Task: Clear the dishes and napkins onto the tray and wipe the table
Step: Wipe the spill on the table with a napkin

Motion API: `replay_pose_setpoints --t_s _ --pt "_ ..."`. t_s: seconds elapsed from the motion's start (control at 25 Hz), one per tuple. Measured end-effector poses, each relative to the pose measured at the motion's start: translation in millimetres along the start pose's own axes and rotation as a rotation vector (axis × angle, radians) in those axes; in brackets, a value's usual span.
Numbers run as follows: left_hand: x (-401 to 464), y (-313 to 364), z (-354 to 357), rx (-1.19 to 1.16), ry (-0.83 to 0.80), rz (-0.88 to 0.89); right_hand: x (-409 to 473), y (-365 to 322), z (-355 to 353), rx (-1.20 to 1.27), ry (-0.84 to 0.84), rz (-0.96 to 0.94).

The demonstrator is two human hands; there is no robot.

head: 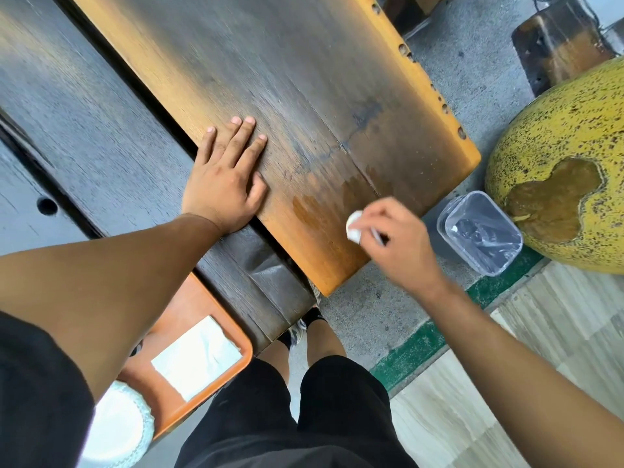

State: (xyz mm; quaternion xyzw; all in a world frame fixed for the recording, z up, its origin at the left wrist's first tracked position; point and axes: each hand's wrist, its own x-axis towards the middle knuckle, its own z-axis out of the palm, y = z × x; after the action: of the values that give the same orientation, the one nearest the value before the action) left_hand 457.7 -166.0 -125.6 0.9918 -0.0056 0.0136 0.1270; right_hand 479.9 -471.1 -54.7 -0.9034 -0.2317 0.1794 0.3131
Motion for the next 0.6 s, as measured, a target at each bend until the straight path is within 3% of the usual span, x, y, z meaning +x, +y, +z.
replay_pose_setpoints --t_s 0.08,0.2,0.44,0.48,0.6 --pt "0.1 -0.4 0.0 0.007 -0.011 0.000 55.7 3.8 -4.0 -0.054 0.096 0.003" --pt "0.1 -0.1 0.8 0.002 -0.008 0.004 88.7 9.8 3.4 -0.147 0.065 -0.057" --pt "-0.1 -0.6 -0.4 0.001 0.002 0.002 -43.8 6.6 18.9 -0.060 -0.304 -0.243" --pt "0.2 0.2 -0.7 0.003 0.000 0.003 -47.9 9.6 15.8 -0.056 -0.306 -0.270" --pt "0.2 -0.2 -0.4 0.000 0.000 0.004 -3.9 26.5 1.4 -0.078 0.041 -0.047"
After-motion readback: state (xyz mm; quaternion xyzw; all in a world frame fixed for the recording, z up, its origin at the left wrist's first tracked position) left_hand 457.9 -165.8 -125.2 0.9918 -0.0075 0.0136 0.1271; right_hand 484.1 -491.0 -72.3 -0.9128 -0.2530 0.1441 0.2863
